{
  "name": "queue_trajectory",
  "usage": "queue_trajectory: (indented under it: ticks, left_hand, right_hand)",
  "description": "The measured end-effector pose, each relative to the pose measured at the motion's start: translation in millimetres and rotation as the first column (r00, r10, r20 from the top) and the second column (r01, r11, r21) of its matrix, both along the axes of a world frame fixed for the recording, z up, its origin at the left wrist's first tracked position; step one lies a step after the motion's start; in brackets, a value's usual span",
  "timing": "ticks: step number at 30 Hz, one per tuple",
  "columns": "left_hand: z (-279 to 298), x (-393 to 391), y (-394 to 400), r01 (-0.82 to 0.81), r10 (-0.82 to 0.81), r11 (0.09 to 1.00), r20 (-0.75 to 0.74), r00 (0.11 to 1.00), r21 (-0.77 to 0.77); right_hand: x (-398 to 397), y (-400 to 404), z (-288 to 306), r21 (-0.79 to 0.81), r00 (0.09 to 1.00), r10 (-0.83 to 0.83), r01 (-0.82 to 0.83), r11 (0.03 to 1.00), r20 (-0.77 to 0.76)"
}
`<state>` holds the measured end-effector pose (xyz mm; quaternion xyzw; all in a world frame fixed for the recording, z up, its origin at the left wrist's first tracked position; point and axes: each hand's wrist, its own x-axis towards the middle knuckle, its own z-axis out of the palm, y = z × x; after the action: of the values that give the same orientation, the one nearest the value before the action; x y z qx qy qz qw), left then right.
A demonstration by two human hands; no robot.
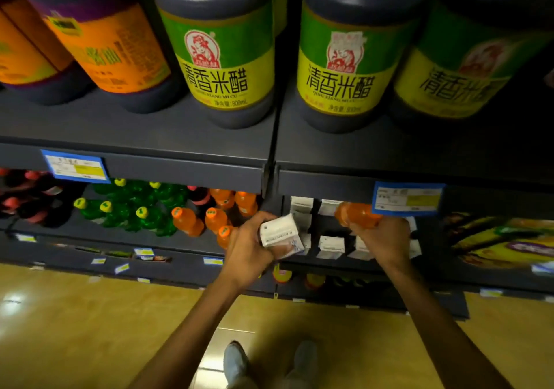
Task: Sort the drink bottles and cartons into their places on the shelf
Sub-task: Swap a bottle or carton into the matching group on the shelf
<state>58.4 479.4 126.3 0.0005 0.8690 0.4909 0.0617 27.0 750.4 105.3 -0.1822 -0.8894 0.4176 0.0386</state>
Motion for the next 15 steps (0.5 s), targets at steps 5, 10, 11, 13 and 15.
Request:
queue_trajectory:
  ticks: [5,10,11,13,15]
  left_hand:
    - [-18.6,-62.4,66.0,0.169,-0.171,0.980,-0.011,0.985,-0.108]
    - [-52.9,-101.5,119.7,0.265,-0.242,0.933,0.120,0.963,-0.242]
    - [-60.5,-106.9,126.7,0.275,-0.242,0.918,0.146,0.959,-0.284]
    - [-75.5,-115.0,140.1,0.278,-0.224,0.914,0.203,0.953,-0.297]
    - [-91.4,-121.0,151.8,0.291,-0.219,0.901,0.239,0.946,-0.322]
  right_hand:
    - [51.7,46.6,28.8,0.216,1.000,-0.011,0.007,0.976,0.017]
    - [96.2,77.3,30.2,0.234,0.994,-0.101,0.091,0.968,0.033]
    - [102.9,80.0,30.4,0.248,0.994,-0.108,0.098,0.964,0.026]
    - [113.8,85.7,27.2,0.266,0.993,-0.113,0.101,0.959,0.030]
    - [121.8,91.3,23.3,0.291,0.991,-0.124,0.105,0.951,0.047]
